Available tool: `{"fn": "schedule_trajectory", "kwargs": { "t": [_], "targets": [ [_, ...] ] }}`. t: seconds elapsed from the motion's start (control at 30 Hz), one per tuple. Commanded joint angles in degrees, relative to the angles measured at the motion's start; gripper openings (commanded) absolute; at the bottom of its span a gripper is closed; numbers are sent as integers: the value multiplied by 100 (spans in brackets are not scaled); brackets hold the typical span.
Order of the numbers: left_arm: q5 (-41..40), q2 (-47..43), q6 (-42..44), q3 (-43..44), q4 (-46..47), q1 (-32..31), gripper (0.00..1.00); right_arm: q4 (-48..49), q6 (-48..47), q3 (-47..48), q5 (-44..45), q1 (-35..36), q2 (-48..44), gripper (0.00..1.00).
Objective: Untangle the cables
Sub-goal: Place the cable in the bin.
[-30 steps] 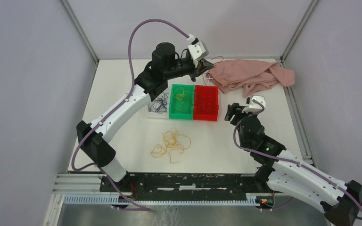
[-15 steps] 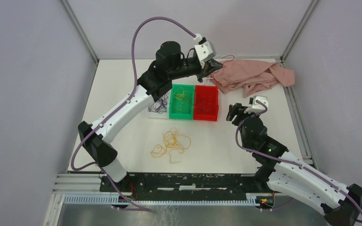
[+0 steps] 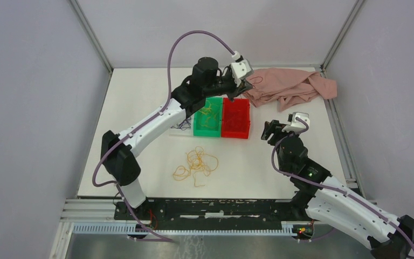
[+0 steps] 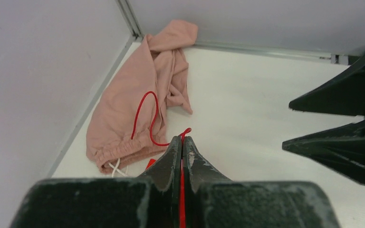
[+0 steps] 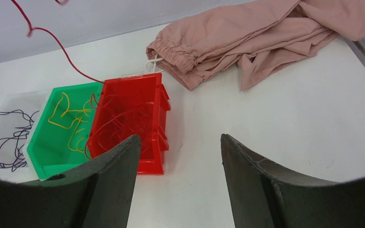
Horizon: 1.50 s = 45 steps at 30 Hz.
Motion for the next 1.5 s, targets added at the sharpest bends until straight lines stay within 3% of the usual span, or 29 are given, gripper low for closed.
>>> {"fn": "schedule_trajectory", "kwargs": {
  "t": [0.0,0.37,0.53,0.73,0.87,1.0,1.17,1.37,1.47],
  "targets": [
    [-321,168,327,-301,216,9,3,87,0,-39,97,-61,-134,69],
    [-2112,859,439,-652,-883,8,3,2,81,-47,-37,-132,-145,69],
    [-2231,1345,634,-309,-1625,-2,3,-26,125,-12,-96,-158,-77,69],
    [-1987,1764,862,11,-1863,-10,7,-111,139,59,-131,-177,-33,69],
    [-1859,1994,902,404,-2123,-11,22,-221,132,109,-148,-177,-48,68],
    [-1510,2064,899,1136,-2828,-11,60,-366,132,211,-244,-181,-46,68],
    [-1345,1669,1029,1601,-3430,-8,85,-476,112,400,-453,-186,99,68],
    [-2033,900,1428,1757,-3959,2,99,-616,65,737,-872,-191,490,68],
    [-2350,357,1598,1475,-4148,113,99,-568,21,848,-1302,-194,638,68]
  ]
}}
